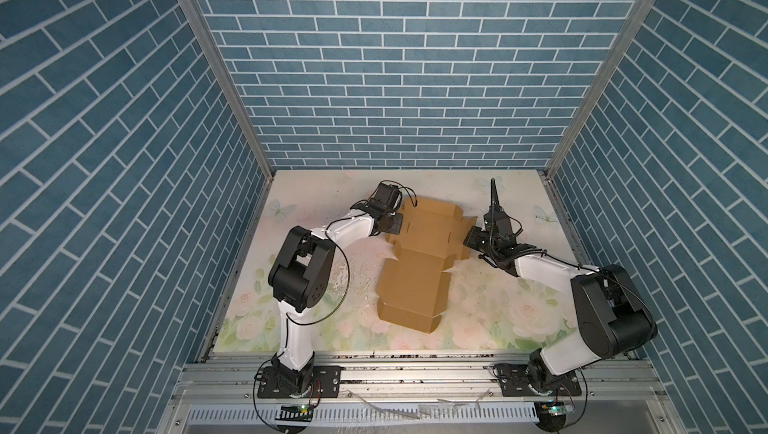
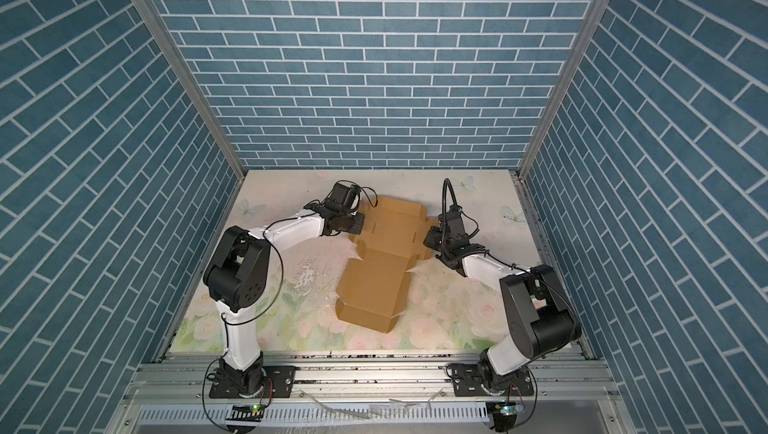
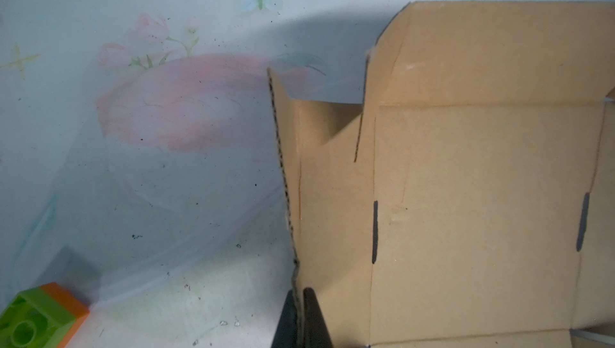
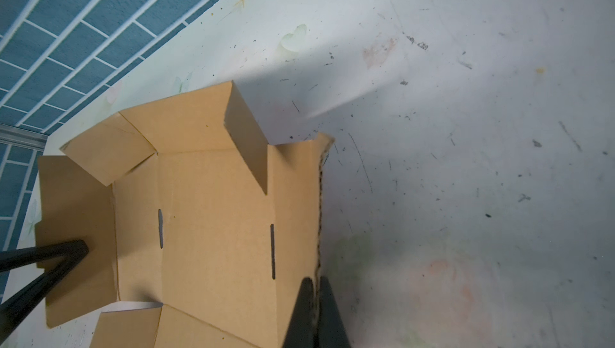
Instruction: Fold the paper box
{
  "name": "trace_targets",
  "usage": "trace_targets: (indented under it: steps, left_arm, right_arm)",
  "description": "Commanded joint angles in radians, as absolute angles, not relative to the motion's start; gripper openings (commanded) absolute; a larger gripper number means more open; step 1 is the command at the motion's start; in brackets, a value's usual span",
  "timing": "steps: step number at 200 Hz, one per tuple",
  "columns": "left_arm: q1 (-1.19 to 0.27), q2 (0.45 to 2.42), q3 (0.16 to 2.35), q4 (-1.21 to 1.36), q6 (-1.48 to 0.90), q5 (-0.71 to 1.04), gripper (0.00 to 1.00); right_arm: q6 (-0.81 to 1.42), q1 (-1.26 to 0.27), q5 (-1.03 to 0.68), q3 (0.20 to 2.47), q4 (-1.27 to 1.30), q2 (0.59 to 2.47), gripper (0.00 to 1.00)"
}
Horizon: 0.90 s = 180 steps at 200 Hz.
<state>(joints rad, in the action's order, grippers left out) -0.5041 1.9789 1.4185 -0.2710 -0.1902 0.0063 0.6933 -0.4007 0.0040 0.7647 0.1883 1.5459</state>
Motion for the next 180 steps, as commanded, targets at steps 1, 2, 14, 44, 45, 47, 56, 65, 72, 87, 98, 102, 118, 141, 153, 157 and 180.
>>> trace_targets:
  steps: [1,2,14,44,45,47,56,65,72,87,98,102,118,141,153,157,180]
  left_arm:
    - [-0.502,1.956,1.371,-0.188,-0.175,0.026,0.0]
    - [-0.503,1.954,1.367,-0.185,-0.175,0.026,0.0]
    - [-0.503,1.93,1.326,-0.14,-0.17,0.025,0.0]
    - [-0.503,1.881,1.241,-0.048,-0.153,0.026,0.0]
    - [-0.503,1.879,1.239,-0.046,-0.152,0.025,0.0]
    - [-0.503,1.875,1.234,-0.039,-0.151,0.026,0.0]
    - [-0.506,1.862,1.213,-0.017,-0.144,0.029,0.0]
    - [-0.505,1.848,1.191,0.006,-0.138,0.026,0.0]
    - [-0.505,1.837,1.176,0.025,-0.132,0.026,0.0]
    - [-0.509,1.819,1.151,0.06,-0.117,0.028,0.0]
    - [-0.512,1.812,1.14,0.082,-0.108,0.028,0.0]
    - [-0.514,1.812,1.14,0.086,-0.103,0.028,0.0]
    - [-0.522,1.818,1.144,0.102,-0.088,0.02,0.0]
    - [-0.537,1.824,1.147,0.135,-0.073,0.017,0.0]
    - [-0.544,1.824,1.149,0.151,-0.065,0.018,0.0]
    - [-0.547,1.825,1.15,0.154,-0.062,0.018,0.0]
    - [-0.56,1.824,1.151,0.167,-0.045,0.015,0.0]
  right_arm:
    - [0.658,-0.408,-0.008,0.752,0.226,1.524,0.0]
    - [0.657,-0.408,-0.009,0.752,0.226,1.524,0.0]
    - [0.641,-0.407,-0.012,0.753,0.226,1.527,0.0]
    - [0.582,-0.407,-0.002,0.753,0.213,1.506,0.0]
    - [0.578,-0.407,-0.001,0.753,0.213,1.504,0.0]
    - [0.571,-0.407,-0.001,0.755,0.211,1.5,0.02]
    - [0.531,-0.406,-0.001,0.757,0.203,1.48,0.14]
    - [0.482,-0.404,0.001,0.765,0.19,1.454,0.25]
    - [0.439,-0.402,-0.001,0.771,0.177,1.431,0.33]
    - [0.344,-0.385,-0.038,0.797,0.148,1.389,0.47]
    - [0.279,-0.361,-0.126,0.833,0.119,1.378,0.54]
    - [0.253,-0.353,-0.153,0.854,0.102,1.378,0.55]
    - [0.143,-0.331,-0.264,0.959,0.01,1.405,0.6]
    - [-0.012,-0.325,-0.37,1.131,-0.151,1.486,0.61]
    - [-0.085,-0.324,-0.418,1.207,-0.232,1.534,0.61]
    - [-0.1,-0.324,-0.421,1.229,-0.254,1.551,0.61]
    - [-0.176,-0.324,-0.459,1.345,-0.359,1.634,0.59]
